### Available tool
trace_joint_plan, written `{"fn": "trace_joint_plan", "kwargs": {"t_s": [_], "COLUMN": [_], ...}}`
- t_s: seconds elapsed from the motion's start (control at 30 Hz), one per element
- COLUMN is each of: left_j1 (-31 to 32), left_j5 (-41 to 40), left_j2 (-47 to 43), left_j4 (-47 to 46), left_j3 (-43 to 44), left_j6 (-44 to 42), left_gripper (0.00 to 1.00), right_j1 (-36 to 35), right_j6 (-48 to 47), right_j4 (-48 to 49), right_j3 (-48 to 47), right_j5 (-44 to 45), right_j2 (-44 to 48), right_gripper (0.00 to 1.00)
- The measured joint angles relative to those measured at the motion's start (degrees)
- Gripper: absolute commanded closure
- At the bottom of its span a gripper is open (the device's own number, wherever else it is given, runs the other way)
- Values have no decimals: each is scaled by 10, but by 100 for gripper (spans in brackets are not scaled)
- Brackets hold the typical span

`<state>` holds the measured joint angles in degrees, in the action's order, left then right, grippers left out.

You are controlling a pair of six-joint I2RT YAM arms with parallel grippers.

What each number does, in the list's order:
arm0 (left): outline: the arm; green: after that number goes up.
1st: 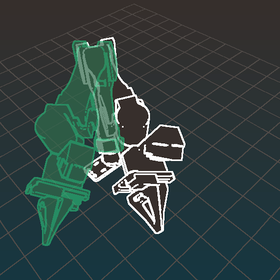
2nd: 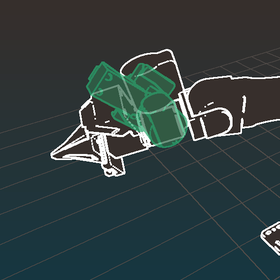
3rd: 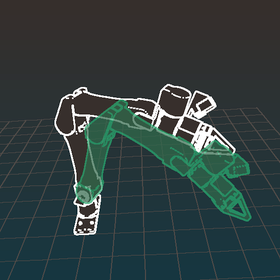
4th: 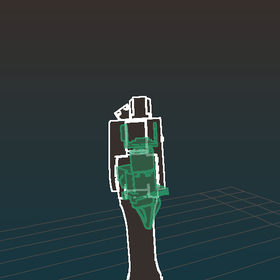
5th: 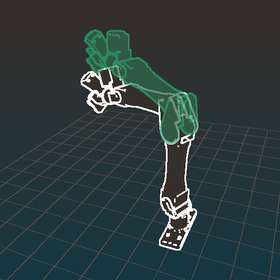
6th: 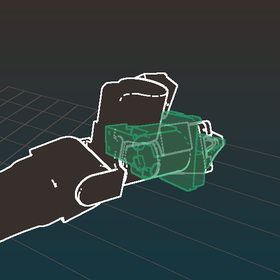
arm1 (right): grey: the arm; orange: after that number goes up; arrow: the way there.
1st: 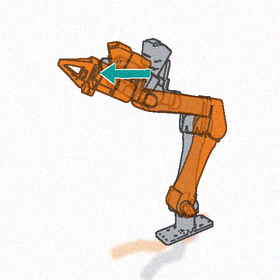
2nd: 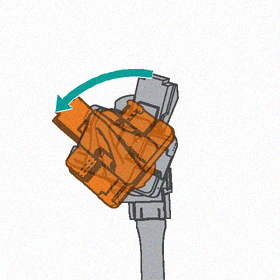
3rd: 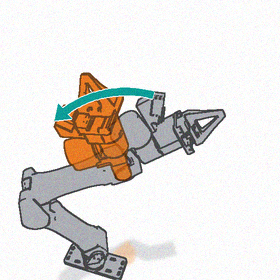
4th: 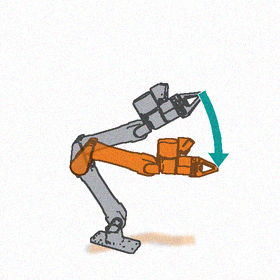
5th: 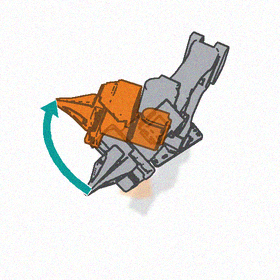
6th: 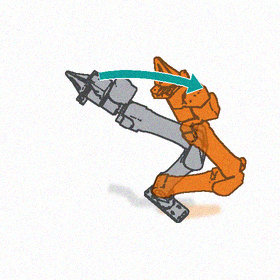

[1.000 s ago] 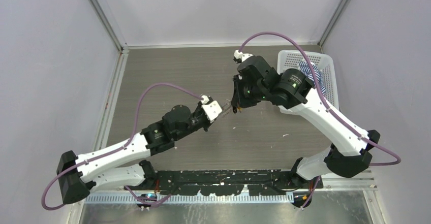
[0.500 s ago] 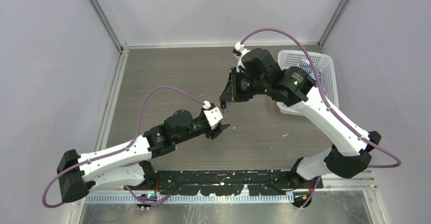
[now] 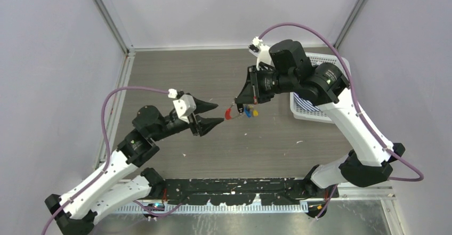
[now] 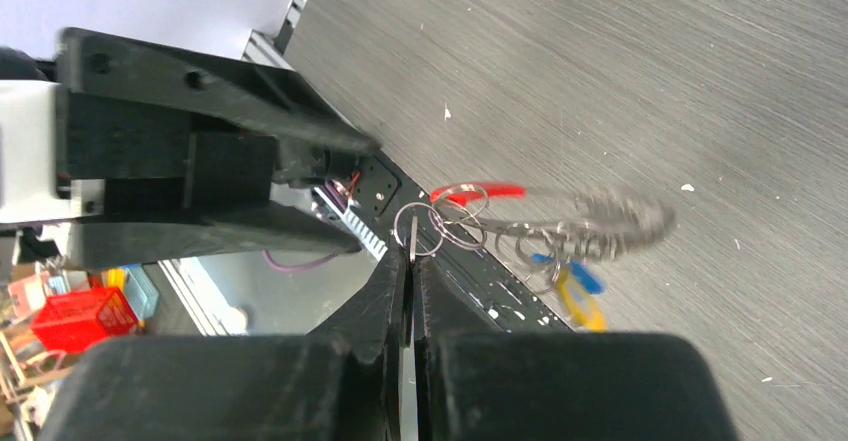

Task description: Remove the keys from the keyring

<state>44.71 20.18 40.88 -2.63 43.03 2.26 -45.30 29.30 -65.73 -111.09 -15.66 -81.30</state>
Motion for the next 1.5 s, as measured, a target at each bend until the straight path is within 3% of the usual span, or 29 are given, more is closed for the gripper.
{"fn": "trace_joint_plan", "kwargs": {"t_s": [0.23, 0.63, 1.07, 1.5], "left_j1": [-5, -31, -31, -31], "left_j5": [142, 150, 163, 220], "left_j2": [18, 45, 89, 116], "left_j4": [7, -52, -174, -219], "left_j3": [43, 28, 18, 30], "left_j6": [14, 19, 24, 78], "left_gripper": [59, 75, 73, 73], "right_j1": [0, 0, 0, 0], "right_j6": [-43, -72, -75, -89], "right_j4": [-41, -73, -77, -87], "right_j3": [-25, -29, -37, -53], "right_j5": [-29, -64, -93, -113], "right_j2": [0, 20, 21, 18], "right_gripper": [99, 99, 99, 99]}}
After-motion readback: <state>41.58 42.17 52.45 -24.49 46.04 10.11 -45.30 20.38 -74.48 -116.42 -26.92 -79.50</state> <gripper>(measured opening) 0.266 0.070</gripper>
